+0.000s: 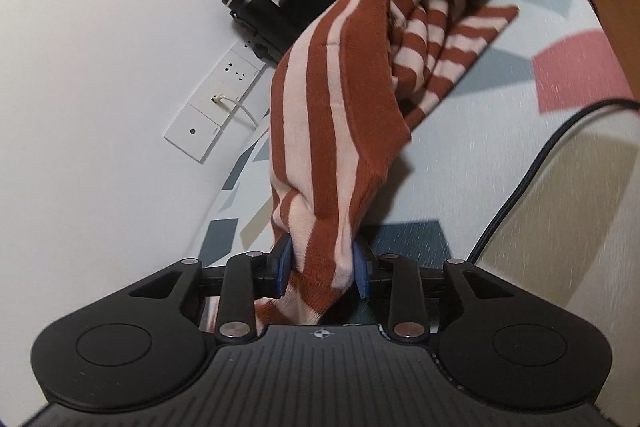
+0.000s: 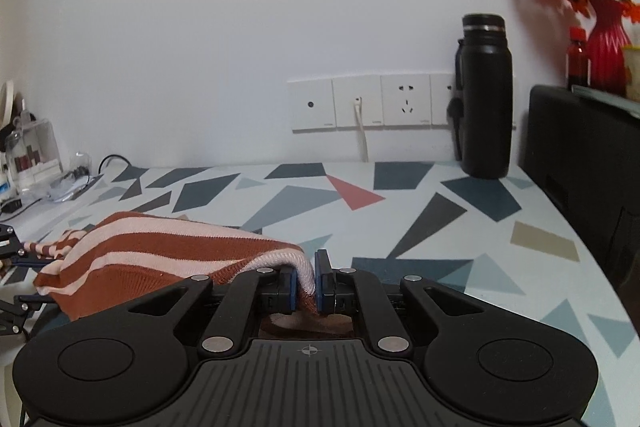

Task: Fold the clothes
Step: 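Lift the sweater high with both tools and stretch it between them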

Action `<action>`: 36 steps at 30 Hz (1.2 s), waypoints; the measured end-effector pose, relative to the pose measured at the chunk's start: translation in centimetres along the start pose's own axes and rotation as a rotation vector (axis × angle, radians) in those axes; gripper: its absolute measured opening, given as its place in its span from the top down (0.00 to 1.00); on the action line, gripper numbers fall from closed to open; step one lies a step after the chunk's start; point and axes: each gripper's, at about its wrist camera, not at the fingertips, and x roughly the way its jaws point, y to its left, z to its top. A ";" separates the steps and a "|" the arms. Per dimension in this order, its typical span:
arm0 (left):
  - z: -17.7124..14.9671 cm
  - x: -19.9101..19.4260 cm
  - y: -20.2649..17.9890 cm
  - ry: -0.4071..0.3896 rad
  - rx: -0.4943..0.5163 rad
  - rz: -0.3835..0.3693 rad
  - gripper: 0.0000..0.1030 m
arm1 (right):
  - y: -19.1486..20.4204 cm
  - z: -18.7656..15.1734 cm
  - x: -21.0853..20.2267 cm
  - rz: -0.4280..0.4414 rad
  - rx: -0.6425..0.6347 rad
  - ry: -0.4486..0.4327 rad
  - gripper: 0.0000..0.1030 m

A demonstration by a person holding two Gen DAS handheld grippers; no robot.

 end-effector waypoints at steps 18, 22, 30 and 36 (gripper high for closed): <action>-6.3 -1.3 11.2 -0.373 -1.192 -0.211 0.91 | 0.5 -0.8 0.4 0.037 -0.010 0.048 0.91; -7.5 1.2 11.8 -0.264 -1.274 -0.203 0.91 | 0.6 -1.1 1.1 0.034 -0.001 0.070 0.90; -5.8 2.8 10.8 -0.120 -1.015 -0.131 0.52 | 0.1 -1.6 1.5 0.029 0.012 0.092 0.81; -4.7 4.8 9.2 -0.039 -0.933 -0.206 0.49 | 0.0 -1.7 1.9 0.039 -0.002 0.112 0.79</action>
